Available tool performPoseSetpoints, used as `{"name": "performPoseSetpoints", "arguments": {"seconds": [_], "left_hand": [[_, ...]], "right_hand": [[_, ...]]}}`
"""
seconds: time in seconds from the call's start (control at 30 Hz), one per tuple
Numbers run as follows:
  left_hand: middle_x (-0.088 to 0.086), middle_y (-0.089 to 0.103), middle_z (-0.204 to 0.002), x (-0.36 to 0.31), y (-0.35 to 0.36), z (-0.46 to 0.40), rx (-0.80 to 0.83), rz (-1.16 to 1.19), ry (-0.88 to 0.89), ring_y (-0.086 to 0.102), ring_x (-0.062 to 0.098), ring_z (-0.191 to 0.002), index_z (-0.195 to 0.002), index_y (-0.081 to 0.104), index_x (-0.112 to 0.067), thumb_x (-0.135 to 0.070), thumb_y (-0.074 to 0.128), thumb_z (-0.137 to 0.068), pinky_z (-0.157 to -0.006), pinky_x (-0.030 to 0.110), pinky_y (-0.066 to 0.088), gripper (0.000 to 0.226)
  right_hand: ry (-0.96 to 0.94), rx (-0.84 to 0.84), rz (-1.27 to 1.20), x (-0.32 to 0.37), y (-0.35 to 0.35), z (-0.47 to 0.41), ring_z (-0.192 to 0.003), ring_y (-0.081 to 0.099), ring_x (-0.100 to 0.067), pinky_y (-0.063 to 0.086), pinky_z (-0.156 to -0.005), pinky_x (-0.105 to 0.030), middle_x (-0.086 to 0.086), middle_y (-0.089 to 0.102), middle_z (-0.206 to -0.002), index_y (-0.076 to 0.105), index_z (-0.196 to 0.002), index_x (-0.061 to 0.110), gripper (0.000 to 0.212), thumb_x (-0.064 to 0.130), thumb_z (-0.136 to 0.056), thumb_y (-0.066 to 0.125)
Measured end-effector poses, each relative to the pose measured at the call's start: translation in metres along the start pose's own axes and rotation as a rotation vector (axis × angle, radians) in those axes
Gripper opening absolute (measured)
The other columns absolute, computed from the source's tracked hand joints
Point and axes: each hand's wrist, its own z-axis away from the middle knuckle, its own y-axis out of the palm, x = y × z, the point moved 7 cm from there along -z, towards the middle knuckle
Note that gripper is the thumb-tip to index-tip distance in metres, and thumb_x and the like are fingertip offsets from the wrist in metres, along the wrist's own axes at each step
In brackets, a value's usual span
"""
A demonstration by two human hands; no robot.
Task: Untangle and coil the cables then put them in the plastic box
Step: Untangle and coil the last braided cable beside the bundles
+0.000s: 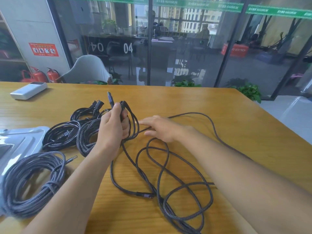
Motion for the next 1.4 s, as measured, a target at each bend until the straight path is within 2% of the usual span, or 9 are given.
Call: {"name": "performPoseSetpoints", "arguments": {"seconds": [0.27, 0.43, 0.57, 0.67, 0.73, 0.87, 1.2, 1.3, 1.4], "left_hand": [[-0.003, 0.024, -0.057, 0.0, -0.006, -0.004, -0.023, -0.014, 0.0, 0.012, 0.019, -0.056, -0.076, 0.042, -0.02, -0.032, 0.032, -0.113, -0.046, 0.03, 0.013, 0.04], [-0.003, 0.024, -0.058, 0.001, -0.006, -0.003, -0.02, -0.029, 0.012, 0.015, 0.017, -0.053, -0.077, 0.042, -0.019, -0.031, 0.032, -0.112, -0.046, 0.029, 0.015, 0.039], [-0.002, 0.024, -0.059, 0.002, -0.004, -0.003, -0.018, -0.039, 0.014, 0.014, 0.019, -0.056, -0.076, 0.042, -0.02, -0.031, 0.032, -0.112, -0.048, 0.032, 0.013, 0.039], [-0.002, 0.024, -0.059, 0.003, -0.002, -0.003, -0.015, -0.048, 0.015, 0.014, 0.019, -0.055, -0.076, 0.042, -0.021, -0.031, 0.031, -0.112, -0.049, 0.034, 0.013, 0.04], [-0.002, 0.024, -0.06, 0.003, -0.002, -0.003, -0.02, -0.048, 0.012, 0.012, 0.021, -0.057, -0.075, 0.042, -0.021, -0.031, 0.031, -0.112, -0.05, 0.034, 0.012, 0.04], [-0.002, 0.024, -0.06, 0.003, -0.002, -0.002, -0.026, -0.045, 0.001, 0.015, 0.018, -0.055, -0.075, 0.042, -0.021, -0.032, 0.031, -0.112, -0.05, 0.034, 0.013, 0.04], [-0.001, 0.025, -0.06, 0.004, -0.001, 0.0, -0.017, -0.05, -0.005, 0.015, 0.02, -0.056, -0.077, 0.043, -0.02, -0.036, 0.031, -0.113, -0.056, 0.041, 0.013, 0.041], [-0.002, 0.026, -0.059, 0.008, 0.006, 0.002, 0.028, -0.061, -0.001, 0.019, 0.018, -0.054, -0.079, 0.044, -0.019, -0.039, 0.03, -0.114, -0.055, 0.04, 0.016, 0.042], [-0.002, 0.027, -0.059, 0.011, 0.014, 0.005, 0.074, -0.08, 0.003, 0.023, 0.017, -0.053, -0.081, 0.045, -0.017, -0.04, 0.029, -0.114, -0.051, 0.032, 0.024, 0.043]], "right_hand": [[0.574, -0.405, 0.136, -0.113, -0.053, 0.053, -0.083, 0.064, -0.023, 0.041, -0.072, -0.028, -0.004, 0.079, -0.097, 0.082, -0.104, 0.02, 0.02, 0.034, -0.101, 0.067], [0.868, -0.557, 0.058, -0.178, -0.075, 0.113, -0.097, 0.07, -0.034, 0.05, -0.076, -0.031, -0.011, 0.078, -0.106, 0.081, -0.111, 0.017, 0.02, 0.027, -0.103, 0.066], [0.721, -0.39, -0.015, -0.174, -0.068, 0.123, -0.124, 0.061, -0.03, 0.05, -0.101, -0.038, -0.008, 0.065, -0.137, 0.064, -0.139, 0.023, 0.038, 0.029, -0.102, 0.066], [0.47, -0.285, -0.261, -0.112, -0.076, 0.138, -0.094, 0.066, -0.015, 0.049, -0.076, -0.028, 0.003, 0.071, -0.111, 0.067, -0.123, 0.034, 0.034, 0.049, -0.092, 0.073], [0.349, 0.043, -0.439, -0.049, -0.063, 0.155, -0.073, 0.061, -0.005, 0.046, -0.069, -0.021, 0.008, 0.074, -0.093, 0.061, -0.125, 0.045, 0.047, 0.059, -0.083, 0.077], [0.182, 0.475, -0.285, 0.034, -0.003, 0.192, -0.058, 0.055, 0.0, 0.043, -0.059, -0.019, 0.009, 0.07, -0.08, 0.038, -0.143, 0.057, 0.084, 0.057, -0.075, 0.087], [0.307, 0.018, 0.12, -0.066, -0.015, 0.155, -0.103, 0.063, -0.011, 0.051, -0.093, -0.037, 0.02, 0.059, -0.112, 0.045, -0.148, 0.052, 0.065, 0.027, -0.096, 0.074], [0.296, 0.047, 0.134, -0.076, -0.036, 0.152, -0.115, 0.059, -0.008, 0.05, -0.103, -0.034, 0.021, 0.044, -0.149, 0.033, -0.155, 0.054, 0.072, 0.013, -0.102, 0.062], [0.258, -0.123, 0.184, -0.048, -0.083, 0.154, -0.106, 0.053, -0.001, 0.041, -0.101, -0.024, 0.022, 0.044, -0.144, 0.047, -0.15, 0.046, 0.052, 0.021, -0.106, 0.057]]}}
